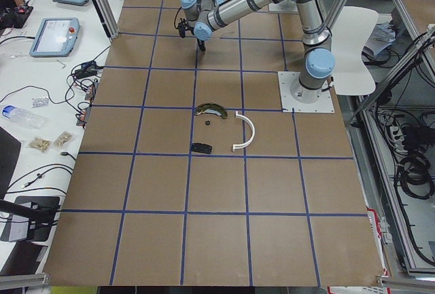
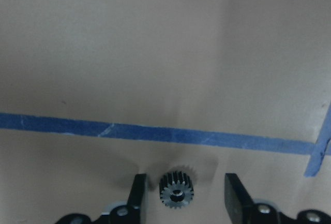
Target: Place bearing gear from tray to pile
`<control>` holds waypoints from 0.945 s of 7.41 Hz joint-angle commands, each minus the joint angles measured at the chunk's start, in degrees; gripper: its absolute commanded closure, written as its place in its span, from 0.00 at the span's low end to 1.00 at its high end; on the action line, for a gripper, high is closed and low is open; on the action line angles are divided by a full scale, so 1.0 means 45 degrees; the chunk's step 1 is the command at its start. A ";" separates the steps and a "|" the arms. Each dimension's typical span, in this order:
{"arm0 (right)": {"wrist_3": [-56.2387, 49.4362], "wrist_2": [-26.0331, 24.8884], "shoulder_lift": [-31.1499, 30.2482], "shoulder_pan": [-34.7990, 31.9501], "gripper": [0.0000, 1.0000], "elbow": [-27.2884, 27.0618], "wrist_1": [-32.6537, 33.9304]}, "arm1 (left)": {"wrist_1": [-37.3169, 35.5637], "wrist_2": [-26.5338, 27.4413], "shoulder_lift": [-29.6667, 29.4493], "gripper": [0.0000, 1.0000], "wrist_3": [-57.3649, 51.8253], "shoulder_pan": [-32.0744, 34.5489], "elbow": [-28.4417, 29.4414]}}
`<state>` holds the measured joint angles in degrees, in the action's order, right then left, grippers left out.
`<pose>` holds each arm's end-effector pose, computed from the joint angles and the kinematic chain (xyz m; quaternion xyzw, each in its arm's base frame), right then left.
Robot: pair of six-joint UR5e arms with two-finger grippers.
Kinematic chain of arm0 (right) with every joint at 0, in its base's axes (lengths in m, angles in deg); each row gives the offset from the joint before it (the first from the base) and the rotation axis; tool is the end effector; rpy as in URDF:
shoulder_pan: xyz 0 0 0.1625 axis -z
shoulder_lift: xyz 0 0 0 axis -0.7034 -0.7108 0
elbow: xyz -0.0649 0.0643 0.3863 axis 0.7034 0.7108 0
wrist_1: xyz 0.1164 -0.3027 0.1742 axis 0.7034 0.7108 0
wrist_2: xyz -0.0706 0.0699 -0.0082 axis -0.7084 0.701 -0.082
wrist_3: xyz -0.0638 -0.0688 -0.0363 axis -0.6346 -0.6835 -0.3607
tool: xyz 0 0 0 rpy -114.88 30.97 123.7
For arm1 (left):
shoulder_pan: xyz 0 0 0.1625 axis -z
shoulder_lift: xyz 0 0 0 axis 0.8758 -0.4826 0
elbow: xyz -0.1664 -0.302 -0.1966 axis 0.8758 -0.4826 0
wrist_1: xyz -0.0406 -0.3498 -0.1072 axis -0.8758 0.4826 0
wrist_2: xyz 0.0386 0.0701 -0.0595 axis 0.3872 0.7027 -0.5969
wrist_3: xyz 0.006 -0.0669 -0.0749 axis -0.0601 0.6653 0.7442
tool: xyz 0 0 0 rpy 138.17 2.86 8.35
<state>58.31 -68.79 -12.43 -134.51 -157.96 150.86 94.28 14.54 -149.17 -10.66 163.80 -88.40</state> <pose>0.1317 -0.4496 0.4836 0.0267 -0.9996 0.0055 0.0003 -0.2619 -0.4993 0.1770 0.0710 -0.9926 -0.0892 0.0408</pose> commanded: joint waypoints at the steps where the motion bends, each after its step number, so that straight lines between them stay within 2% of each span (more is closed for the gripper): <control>1: 0.0000 0.0003 0.0000 -0.0003 0.00 -0.0002 0.0000 | 0.0062 0.0004 -0.0033 1.00 -0.0054 -0.0019 0.0010; 3: 0.0000 0.0002 0.0000 -0.0042 0.00 -0.0002 0.0000 | 0.0294 -0.0034 0.0141 1.00 -0.0094 -0.0154 0.0320; 4: 0.0000 0.0003 0.0000 -0.0042 0.00 -0.0002 0.0000 | 0.1012 -0.0035 0.0414 1.00 -0.0190 -0.0562 0.0786; 5: 0.0000 0.0003 0.0000 -0.0042 0.00 -0.0002 0.0000 | 0.2470 -0.0054 0.0513 1.00 -0.0520 -0.1417 0.1796; 7: 0.0000 0.0003 -0.0019 -0.0042 0.00 -0.0002 0.0000 | 0.6081 0.0062 0.0592 1.00 -0.3011 -0.3251 0.4334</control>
<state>58.31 -68.78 -12.48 -134.70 -157.97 150.86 112.71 14.48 -146.75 -18.21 154.09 -75.29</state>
